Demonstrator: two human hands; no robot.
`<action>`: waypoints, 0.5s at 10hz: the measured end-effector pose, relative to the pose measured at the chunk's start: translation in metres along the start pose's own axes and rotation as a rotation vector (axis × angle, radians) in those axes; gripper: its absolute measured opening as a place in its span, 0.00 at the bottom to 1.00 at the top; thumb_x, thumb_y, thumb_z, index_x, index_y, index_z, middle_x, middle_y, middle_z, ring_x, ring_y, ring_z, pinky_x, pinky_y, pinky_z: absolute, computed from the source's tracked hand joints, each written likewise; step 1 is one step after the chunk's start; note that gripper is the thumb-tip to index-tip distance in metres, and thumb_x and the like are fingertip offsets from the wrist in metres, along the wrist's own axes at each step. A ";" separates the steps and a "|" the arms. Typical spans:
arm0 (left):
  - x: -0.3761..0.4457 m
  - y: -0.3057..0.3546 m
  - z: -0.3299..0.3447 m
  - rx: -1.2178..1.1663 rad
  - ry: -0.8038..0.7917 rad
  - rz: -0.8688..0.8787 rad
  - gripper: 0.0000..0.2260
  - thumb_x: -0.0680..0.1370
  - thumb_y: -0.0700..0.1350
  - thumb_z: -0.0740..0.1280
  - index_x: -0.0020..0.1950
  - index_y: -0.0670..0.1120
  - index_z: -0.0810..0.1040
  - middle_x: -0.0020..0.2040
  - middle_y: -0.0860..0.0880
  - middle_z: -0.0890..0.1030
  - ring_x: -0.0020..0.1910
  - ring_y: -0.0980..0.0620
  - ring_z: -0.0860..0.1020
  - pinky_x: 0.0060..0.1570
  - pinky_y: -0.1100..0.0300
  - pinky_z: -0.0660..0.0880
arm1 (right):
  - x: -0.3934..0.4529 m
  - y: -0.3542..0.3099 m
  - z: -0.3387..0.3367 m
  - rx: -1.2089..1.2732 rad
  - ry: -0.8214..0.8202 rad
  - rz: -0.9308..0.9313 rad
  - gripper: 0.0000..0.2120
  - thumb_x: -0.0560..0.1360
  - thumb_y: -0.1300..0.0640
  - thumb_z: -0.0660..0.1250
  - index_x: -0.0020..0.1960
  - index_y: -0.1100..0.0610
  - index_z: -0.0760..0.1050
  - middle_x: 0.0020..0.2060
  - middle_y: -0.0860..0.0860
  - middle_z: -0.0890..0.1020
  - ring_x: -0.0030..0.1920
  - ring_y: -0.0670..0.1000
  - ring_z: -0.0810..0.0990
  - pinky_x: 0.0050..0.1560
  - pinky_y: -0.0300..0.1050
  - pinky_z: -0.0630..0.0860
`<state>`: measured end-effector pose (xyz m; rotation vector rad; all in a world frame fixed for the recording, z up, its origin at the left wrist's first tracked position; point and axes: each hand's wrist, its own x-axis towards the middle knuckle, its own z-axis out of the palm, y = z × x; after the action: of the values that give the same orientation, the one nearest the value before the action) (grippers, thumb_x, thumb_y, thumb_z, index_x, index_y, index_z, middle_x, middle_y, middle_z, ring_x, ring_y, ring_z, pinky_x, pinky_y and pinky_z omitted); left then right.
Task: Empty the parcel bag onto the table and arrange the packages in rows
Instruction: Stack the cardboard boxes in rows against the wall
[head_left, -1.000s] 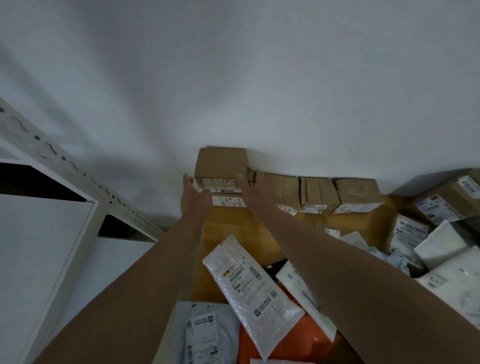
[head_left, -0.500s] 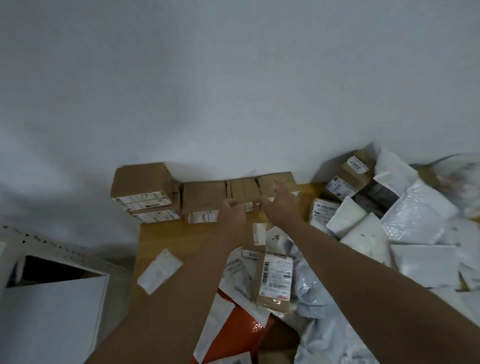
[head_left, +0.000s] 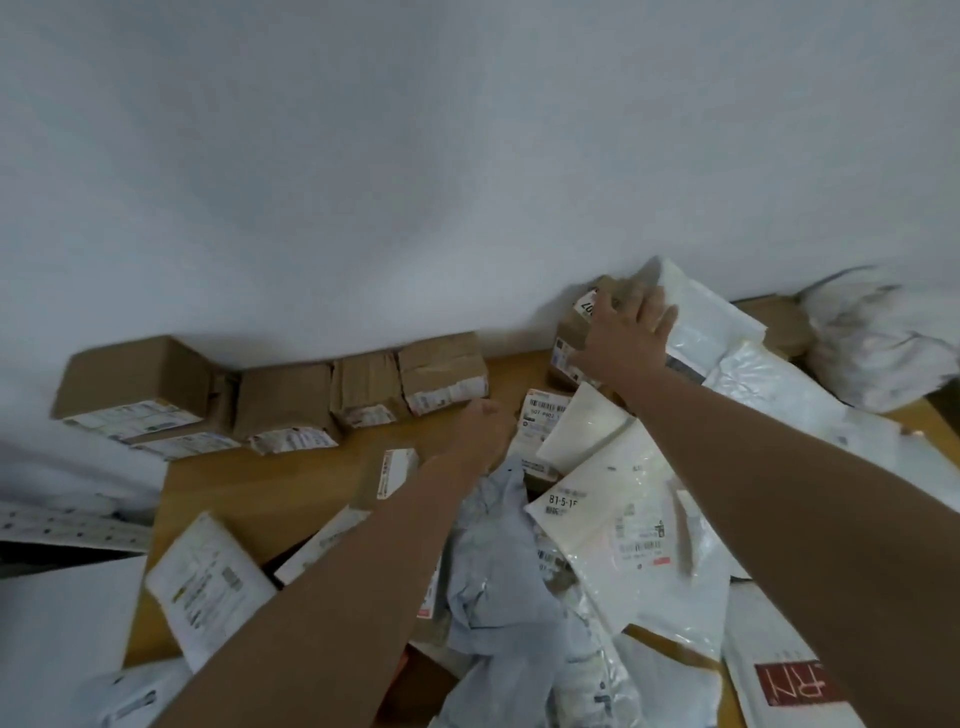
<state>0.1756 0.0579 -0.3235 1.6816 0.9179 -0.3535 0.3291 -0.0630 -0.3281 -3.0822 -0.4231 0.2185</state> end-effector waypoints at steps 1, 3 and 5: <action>-0.007 0.007 -0.002 0.005 0.007 -0.029 0.05 0.80 0.45 0.60 0.51 0.51 0.74 0.51 0.47 0.75 0.52 0.48 0.73 0.61 0.49 0.74 | 0.013 0.012 -0.013 -0.004 -0.090 -0.015 0.46 0.70 0.37 0.69 0.77 0.53 0.48 0.77 0.67 0.50 0.76 0.69 0.44 0.72 0.72 0.41; 0.009 -0.002 -0.023 -0.197 0.022 0.007 0.04 0.80 0.45 0.61 0.50 0.48 0.76 0.46 0.49 0.75 0.48 0.50 0.72 0.51 0.55 0.73 | 0.001 0.011 -0.046 0.035 0.115 -0.182 0.48 0.61 0.27 0.62 0.70 0.57 0.60 0.63 0.65 0.71 0.67 0.67 0.67 0.71 0.66 0.56; -0.006 0.023 -0.049 -0.438 0.029 0.109 0.26 0.81 0.59 0.59 0.75 0.49 0.63 0.70 0.49 0.70 0.61 0.51 0.73 0.61 0.55 0.71 | -0.018 0.009 -0.100 0.605 0.041 -0.066 0.40 0.66 0.38 0.73 0.69 0.48 0.58 0.58 0.57 0.69 0.59 0.60 0.71 0.60 0.57 0.73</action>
<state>0.1775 0.0996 -0.2878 1.3268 0.8496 -0.0464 0.3283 -0.0767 -0.2267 -2.4727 -0.3715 0.2292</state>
